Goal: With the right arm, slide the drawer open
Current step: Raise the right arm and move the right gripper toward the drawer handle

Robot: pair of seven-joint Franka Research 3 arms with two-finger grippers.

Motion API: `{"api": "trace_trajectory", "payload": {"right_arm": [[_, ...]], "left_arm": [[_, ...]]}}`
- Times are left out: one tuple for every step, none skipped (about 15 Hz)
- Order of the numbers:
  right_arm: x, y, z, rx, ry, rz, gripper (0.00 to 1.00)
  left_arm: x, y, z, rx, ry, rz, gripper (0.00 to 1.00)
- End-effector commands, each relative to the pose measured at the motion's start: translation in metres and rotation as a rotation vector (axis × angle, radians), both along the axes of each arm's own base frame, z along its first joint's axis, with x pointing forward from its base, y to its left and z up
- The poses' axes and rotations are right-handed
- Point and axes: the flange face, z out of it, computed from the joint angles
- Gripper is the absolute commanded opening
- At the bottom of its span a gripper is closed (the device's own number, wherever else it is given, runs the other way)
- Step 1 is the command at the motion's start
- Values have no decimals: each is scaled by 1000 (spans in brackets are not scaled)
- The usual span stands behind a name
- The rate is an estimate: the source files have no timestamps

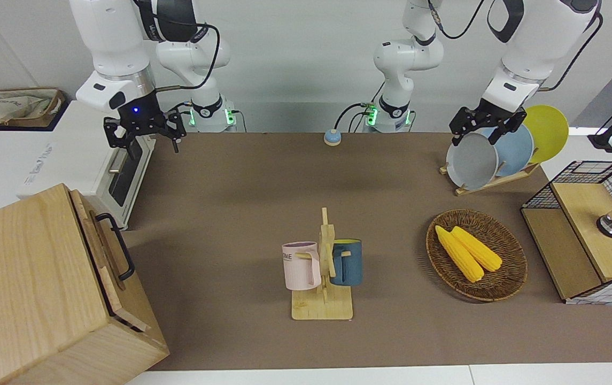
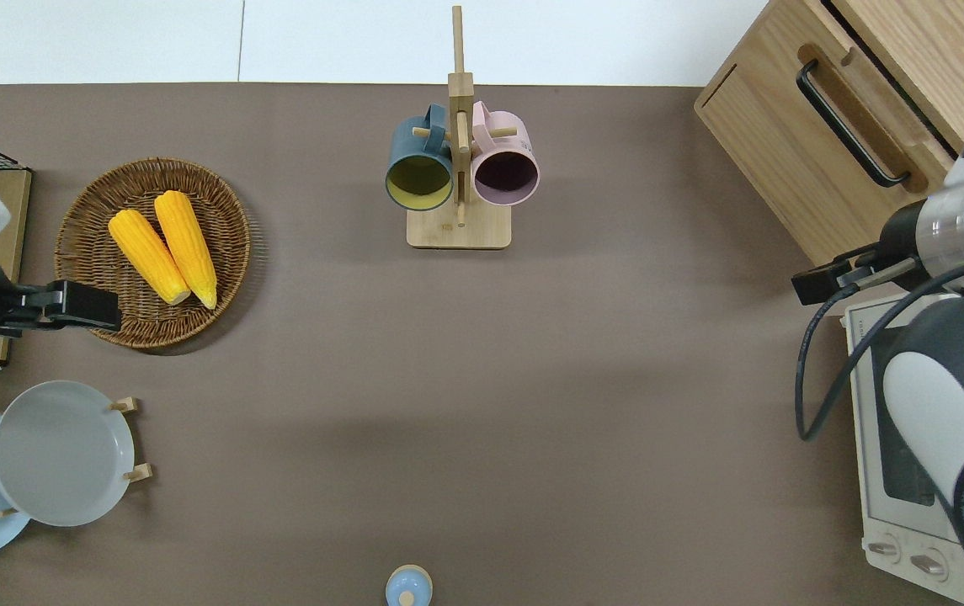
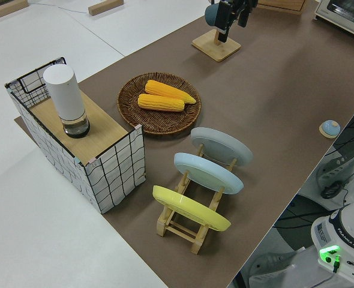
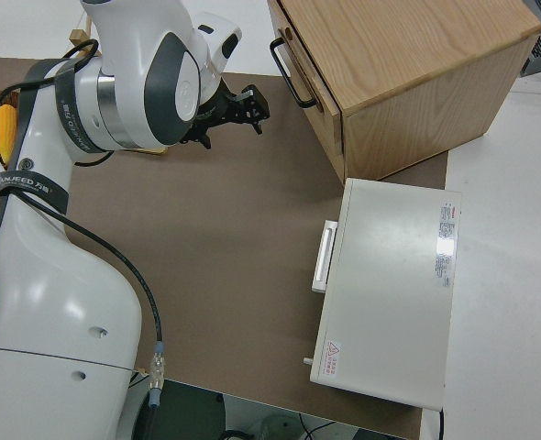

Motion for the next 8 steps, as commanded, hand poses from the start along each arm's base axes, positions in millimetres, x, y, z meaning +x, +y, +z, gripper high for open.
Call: {"api": "trace_trajectory", "payload": {"right_arm": [[7, -3, -5, -30, -27, 39, 983], [8, -1, -7, -29, -30, 43, 983], [9, 3, -7, -30, -32, 49, 983], [10, 4, -9, -33, -32, 52, 983], [10, 3, -9, -36, -32, 52, 985], [10, 4, -10, -35, -32, 51, 983], [10, 4, -10, -38, -32, 54, 983], [13, 3, -11, -48, -37, 58, 983]], "left_arm": [[-4, 1, 2, 12, 7, -7, 995], [-4, 0, 2, 12, 7, -8, 995], [-4, 1, 2, 12, 7, -7, 995], [-4, 1, 2, 12, 7, -7, 995], [-4, 1, 2, 12, 7, -7, 998], [-4, 1, 2, 12, 7, -7, 998], [-4, 1, 2, 12, 7, -7, 998], [-4, 1, 2, 12, 6, -7, 998]]}}
